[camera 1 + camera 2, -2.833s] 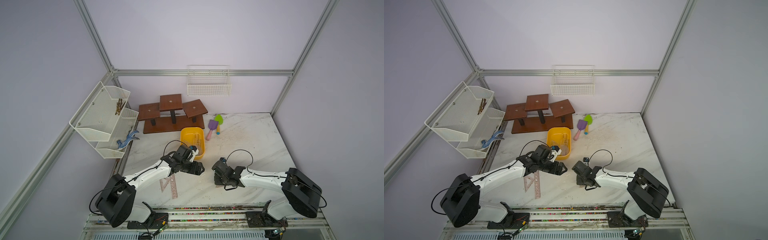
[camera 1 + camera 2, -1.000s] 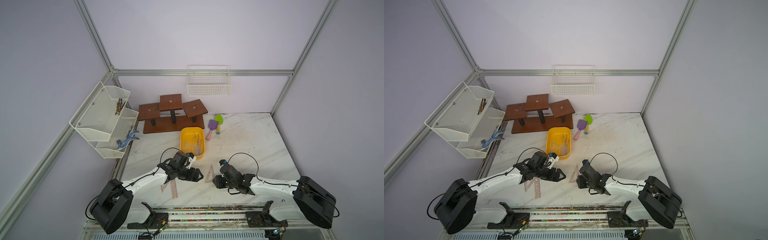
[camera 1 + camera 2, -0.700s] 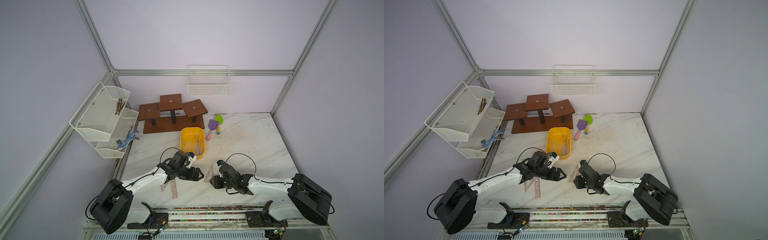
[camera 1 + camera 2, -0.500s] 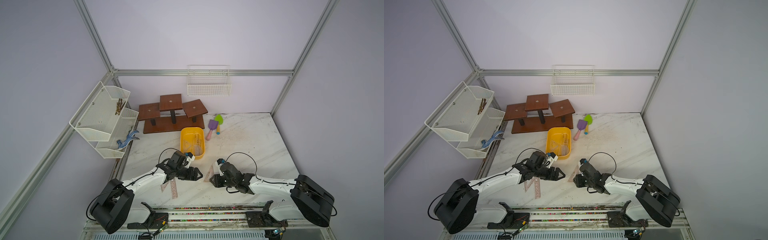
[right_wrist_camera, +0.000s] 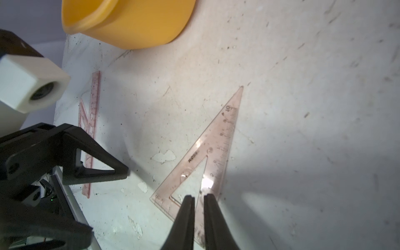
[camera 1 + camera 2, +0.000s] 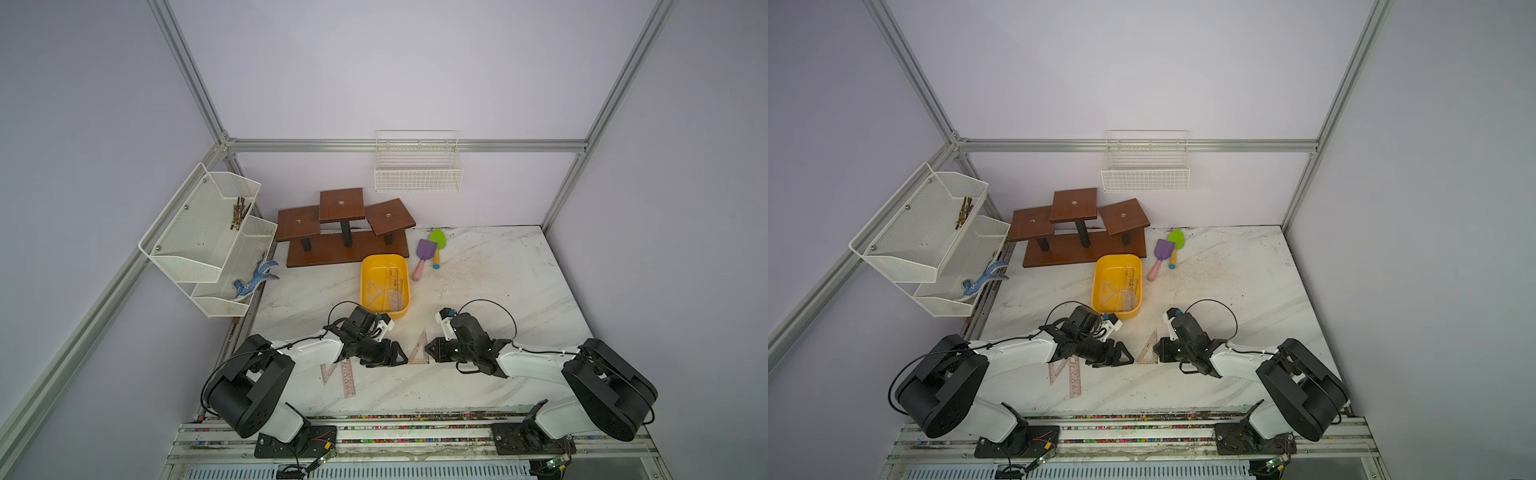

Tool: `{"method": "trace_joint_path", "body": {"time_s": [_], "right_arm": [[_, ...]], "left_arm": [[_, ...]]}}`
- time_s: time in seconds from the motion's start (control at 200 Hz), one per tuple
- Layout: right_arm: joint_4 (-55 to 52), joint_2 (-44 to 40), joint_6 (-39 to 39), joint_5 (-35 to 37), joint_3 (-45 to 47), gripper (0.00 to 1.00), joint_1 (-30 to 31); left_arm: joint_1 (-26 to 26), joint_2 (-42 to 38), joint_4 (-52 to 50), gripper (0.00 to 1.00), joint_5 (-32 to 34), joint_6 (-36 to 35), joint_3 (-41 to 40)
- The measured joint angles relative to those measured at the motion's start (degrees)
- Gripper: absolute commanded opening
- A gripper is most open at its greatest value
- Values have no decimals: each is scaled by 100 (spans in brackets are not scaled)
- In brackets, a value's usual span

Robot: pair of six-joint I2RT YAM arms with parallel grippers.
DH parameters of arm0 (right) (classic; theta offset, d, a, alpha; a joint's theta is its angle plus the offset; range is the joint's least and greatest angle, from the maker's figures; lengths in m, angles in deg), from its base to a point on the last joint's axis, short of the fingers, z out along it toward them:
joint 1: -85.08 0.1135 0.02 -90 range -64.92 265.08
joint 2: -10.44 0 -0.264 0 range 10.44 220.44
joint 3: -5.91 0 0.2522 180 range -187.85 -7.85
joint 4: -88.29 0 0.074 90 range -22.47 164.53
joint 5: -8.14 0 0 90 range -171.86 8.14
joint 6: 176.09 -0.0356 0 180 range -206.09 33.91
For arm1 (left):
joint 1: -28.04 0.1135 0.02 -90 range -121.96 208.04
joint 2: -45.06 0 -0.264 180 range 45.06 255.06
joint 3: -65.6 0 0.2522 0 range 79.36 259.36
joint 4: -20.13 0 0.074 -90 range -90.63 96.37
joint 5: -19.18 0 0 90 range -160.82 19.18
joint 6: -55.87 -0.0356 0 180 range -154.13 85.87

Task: Put the scattered rulers into the storage box
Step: Pick up the ruler from the center of the board.

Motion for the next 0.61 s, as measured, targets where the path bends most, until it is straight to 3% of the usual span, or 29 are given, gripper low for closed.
{"method": "trace_joint_path", "body": {"time_s": [0.605], "right_arm": [[197, 378, 122, -225, -90, 16, -61]], "left_arm": [[-118, 579, 345, 75, -280, 72, 341]]}}
